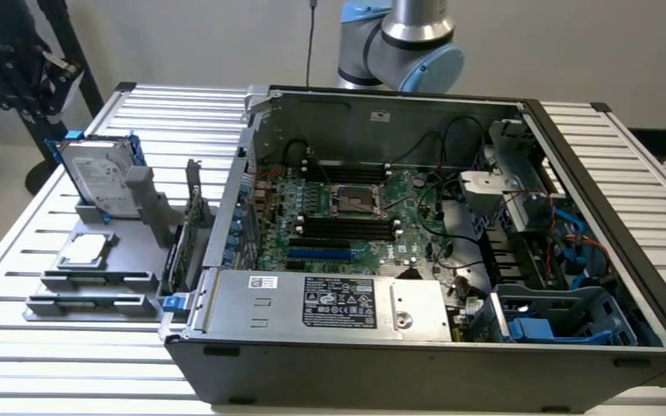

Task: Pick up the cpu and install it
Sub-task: 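Reach for the cpu, then pick up the cpu and move it towards the insertion slot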

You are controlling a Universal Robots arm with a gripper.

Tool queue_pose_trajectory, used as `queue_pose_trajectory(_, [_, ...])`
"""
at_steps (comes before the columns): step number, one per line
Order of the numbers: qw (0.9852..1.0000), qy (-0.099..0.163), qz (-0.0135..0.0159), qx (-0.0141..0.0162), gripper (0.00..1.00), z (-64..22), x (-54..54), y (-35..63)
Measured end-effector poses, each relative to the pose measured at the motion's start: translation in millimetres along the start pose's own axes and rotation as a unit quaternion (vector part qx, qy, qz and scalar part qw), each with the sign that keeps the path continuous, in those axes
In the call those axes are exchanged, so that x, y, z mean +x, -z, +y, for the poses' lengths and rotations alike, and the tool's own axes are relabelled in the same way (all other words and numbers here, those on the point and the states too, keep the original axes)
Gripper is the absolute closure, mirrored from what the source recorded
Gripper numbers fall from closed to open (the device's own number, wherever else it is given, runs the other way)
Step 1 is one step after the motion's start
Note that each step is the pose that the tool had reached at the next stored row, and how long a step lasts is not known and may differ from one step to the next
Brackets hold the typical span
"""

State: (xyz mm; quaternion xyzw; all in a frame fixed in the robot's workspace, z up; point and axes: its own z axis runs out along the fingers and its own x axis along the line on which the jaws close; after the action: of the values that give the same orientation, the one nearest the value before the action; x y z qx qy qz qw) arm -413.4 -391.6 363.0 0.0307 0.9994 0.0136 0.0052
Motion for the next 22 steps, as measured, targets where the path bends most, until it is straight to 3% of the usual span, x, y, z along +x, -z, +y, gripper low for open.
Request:
queue_pose_trajectory(4, [1.0000, 0.000, 0.0011, 0.0014, 0.89, -0.5, 18.1, -2.1])
queue_pose_trajectory(19, [1.0000, 0.000, 0.0012, 0.0014, 0.89, -0.5, 18.7, -2.1])
queue_pose_trajectory(21, [1.0000, 0.001, 0.0011, 0.0014, 0.88, -0.5, 18.7, -2.1])
queue_pose_trajectory(22, [1.0000, 0.001, 0.0012, 0.0014, 0.83, -0.5, 18.7, -2.1])
